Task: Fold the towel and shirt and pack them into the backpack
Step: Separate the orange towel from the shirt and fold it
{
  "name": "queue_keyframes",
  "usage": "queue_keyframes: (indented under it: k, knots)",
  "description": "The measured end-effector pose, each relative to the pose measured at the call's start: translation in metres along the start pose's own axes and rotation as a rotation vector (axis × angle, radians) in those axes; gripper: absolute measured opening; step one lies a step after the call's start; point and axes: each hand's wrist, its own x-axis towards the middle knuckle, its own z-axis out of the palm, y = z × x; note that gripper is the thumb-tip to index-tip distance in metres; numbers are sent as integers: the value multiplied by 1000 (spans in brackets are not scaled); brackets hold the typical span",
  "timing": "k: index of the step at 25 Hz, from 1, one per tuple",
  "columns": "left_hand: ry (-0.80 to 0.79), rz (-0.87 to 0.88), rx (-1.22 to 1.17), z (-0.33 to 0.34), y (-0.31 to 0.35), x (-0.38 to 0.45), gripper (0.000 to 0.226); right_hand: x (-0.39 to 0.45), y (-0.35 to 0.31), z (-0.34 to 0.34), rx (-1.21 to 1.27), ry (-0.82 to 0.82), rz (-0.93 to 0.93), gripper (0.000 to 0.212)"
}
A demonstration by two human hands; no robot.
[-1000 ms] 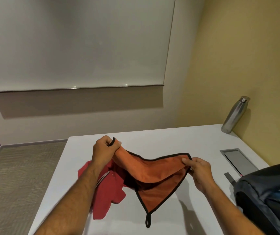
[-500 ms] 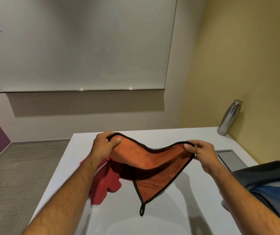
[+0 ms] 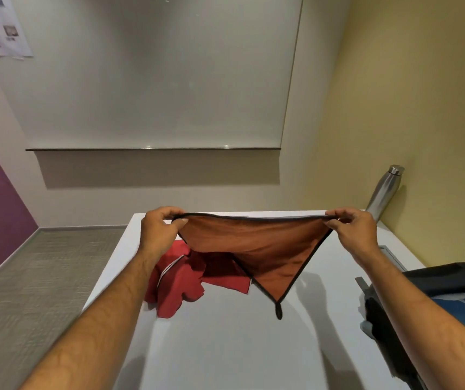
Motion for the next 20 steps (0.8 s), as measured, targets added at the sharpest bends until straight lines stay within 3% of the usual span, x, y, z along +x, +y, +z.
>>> queue_keyframes:
  k: [6, 14, 20]
  knots:
    - [-287, 68, 197, -37, -33, -64, 21, -60, 19, -33, -69, -270, -23, 26]
    - [-795, 237, 675, -61, -112, -193, 19, -193, 96, -37, -535, -617, 42, 39]
    - [-1008, 244, 911, -69, -151, -264, 27, -272, 124, -31, -880, -874, -115, 19]
